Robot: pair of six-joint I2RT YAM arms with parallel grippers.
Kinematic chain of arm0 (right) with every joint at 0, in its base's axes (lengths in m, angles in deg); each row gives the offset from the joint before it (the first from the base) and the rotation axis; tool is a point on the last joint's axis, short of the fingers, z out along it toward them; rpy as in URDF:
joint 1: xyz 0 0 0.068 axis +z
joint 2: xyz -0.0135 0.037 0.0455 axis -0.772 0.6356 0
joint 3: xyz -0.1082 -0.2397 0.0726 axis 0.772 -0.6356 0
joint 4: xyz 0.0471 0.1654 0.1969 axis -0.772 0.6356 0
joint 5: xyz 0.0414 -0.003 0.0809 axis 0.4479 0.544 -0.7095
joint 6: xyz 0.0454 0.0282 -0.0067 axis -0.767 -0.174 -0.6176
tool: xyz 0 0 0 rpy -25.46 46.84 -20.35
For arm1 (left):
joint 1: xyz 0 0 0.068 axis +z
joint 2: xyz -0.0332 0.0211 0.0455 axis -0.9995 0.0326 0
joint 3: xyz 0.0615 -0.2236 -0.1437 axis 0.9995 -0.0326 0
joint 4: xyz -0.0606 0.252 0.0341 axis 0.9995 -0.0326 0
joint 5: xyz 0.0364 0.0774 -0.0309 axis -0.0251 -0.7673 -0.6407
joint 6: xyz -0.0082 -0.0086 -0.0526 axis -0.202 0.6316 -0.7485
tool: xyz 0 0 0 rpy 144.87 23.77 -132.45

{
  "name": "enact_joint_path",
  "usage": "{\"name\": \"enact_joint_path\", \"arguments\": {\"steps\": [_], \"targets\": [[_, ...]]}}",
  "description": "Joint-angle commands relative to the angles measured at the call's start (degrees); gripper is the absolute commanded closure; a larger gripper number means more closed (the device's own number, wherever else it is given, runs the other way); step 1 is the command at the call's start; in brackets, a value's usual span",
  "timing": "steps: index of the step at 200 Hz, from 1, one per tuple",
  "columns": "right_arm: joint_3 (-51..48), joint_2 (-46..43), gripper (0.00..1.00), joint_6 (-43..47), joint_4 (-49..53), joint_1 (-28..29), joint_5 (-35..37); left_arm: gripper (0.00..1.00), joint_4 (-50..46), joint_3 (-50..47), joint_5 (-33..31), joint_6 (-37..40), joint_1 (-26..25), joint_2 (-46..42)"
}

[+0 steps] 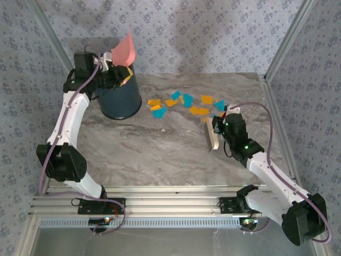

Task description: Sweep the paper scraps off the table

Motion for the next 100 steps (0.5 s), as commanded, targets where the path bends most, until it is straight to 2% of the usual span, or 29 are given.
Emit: {"name": "enact_joint_path", "arguments": {"steps": [1, 71, 100], "targets": [[-0.5, -1.1, 1.0, -0.7, -1.9, -0.4, -0.9, 1.0, -17.7, 3.8, -5.8, 19.5, -2.4, -1.0], [-1.1, -0.7, 1.0, -0.6, -3.5, -0.5, -2.3, 1.0, -27.1, 0.8, -23.3, 38.8, -11.5, -4.0], [-1.3, -0.5, 1.0, -0.6, -4.4, -0.5, -3.1, 1.0, -31.1, 0.1, -26.6, 43.7, -14.4, -3.4]]}}
